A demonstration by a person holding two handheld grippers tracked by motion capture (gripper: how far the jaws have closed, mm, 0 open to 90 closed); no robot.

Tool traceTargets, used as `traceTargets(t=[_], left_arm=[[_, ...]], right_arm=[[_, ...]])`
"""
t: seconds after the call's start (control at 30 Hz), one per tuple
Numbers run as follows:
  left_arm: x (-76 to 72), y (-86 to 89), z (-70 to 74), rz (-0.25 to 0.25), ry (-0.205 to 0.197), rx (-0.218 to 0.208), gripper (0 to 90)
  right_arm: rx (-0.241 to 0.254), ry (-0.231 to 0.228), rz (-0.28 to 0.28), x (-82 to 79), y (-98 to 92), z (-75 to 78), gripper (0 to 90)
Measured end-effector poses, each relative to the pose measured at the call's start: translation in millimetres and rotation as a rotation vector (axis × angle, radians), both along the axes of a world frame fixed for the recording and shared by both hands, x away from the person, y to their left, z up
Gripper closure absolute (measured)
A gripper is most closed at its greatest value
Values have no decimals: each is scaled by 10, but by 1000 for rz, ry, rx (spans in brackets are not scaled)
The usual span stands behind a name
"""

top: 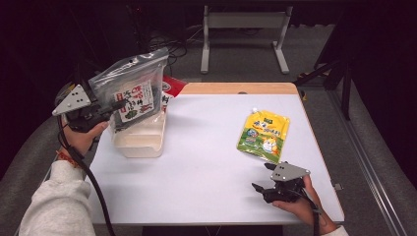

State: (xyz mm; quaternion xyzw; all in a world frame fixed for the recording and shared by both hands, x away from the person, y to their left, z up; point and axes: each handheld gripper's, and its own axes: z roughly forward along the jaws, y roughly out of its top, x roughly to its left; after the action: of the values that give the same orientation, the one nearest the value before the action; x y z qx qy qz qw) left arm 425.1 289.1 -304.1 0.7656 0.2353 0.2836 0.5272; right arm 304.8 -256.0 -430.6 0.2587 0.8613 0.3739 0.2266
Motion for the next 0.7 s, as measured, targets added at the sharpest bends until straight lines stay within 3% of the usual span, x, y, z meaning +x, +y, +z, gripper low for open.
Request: traceTargets(t=[0.1,0.23,0.37,0.6,0.7], left_arm=[[91,8,-51,21,13,13,802],[164,-21,-102,15,28,15,801],[280,-110,-166,18,42,44,798],[371,-118,-269,17,60,-26,787],[405,-175,-383,24,82,20,778]], right_arm=[[-6,6,7,0,8,-17,226],[-3,13,11,-3,16,-24,225],[6,24,8,3,16,-36,225],[9,33,11,-4,39,-43,226],[10,35,14,-9,41,-44,226]])
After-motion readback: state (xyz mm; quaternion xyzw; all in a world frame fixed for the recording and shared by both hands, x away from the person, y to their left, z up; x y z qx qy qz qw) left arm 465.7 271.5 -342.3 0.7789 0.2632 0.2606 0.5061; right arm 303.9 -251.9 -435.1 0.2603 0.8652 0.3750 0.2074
